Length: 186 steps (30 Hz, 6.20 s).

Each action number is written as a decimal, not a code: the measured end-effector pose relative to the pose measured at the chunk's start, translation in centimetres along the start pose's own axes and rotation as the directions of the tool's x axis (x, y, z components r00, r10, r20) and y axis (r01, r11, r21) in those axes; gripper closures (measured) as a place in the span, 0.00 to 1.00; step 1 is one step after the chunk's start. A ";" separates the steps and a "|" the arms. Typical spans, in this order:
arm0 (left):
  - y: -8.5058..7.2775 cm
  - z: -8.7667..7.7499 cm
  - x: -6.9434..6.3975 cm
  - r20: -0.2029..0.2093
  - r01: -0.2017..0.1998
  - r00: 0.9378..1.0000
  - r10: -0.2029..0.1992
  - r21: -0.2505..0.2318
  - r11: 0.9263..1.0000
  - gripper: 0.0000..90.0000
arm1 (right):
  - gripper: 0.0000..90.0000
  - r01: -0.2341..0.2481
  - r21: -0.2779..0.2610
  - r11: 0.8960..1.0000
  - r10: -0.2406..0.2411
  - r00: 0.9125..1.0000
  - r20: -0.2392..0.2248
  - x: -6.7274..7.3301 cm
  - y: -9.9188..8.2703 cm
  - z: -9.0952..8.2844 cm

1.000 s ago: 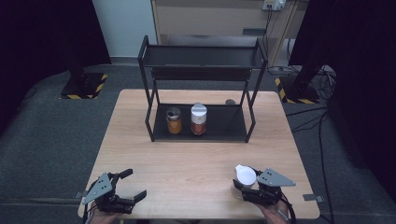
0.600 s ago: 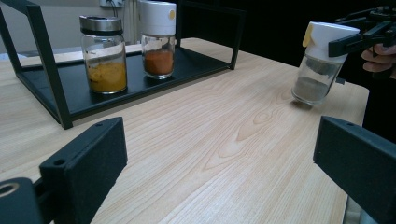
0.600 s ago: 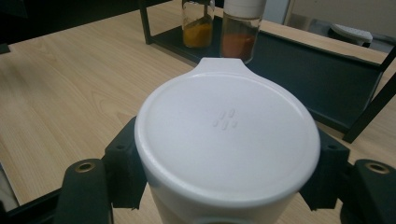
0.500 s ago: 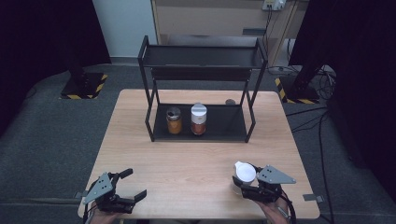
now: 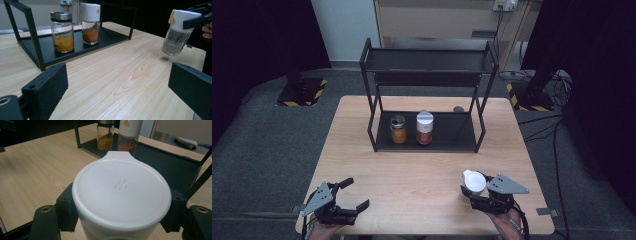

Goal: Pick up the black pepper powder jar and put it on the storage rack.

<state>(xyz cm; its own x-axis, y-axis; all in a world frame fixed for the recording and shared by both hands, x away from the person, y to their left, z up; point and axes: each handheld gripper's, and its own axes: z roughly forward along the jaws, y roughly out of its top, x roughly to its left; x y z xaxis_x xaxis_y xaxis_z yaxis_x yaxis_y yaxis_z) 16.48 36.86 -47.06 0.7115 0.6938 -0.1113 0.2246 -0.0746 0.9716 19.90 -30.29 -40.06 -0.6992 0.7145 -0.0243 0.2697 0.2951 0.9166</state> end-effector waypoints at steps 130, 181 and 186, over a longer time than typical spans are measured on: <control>-0.2 0.6 0.1 -0.013 0.004 1.000 -0.004 0.007 1.000 0.03 | 0.34 -0.141 0.042 0.989 0.126 0.960 0.252 -6.7 8.0 20.4; -0.2 0.7 0.1 0.001 0.002 1.000 -0.002 0.014 1.000 0.03 | 0.11 -0.081 -0.013 0.997 0.082 0.972 0.219 -6.3 11.1 17.0; -0.2 0.7 0.1 0.001 0.002 1.000 -0.002 0.014 1.000 0.03 | 0.11 -0.053 -0.036 0.998 0.059 0.979 0.193 -6.0 12.1 15.6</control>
<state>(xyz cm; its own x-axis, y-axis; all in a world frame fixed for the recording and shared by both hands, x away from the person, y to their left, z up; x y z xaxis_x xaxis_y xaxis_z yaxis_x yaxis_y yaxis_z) 17.00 36.44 -47.38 0.7117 0.6933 -0.1133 0.2351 -0.0831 0.9684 37.65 -21.12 -35.00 -0.5409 0.8398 -0.0468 0.2823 0.2337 0.9304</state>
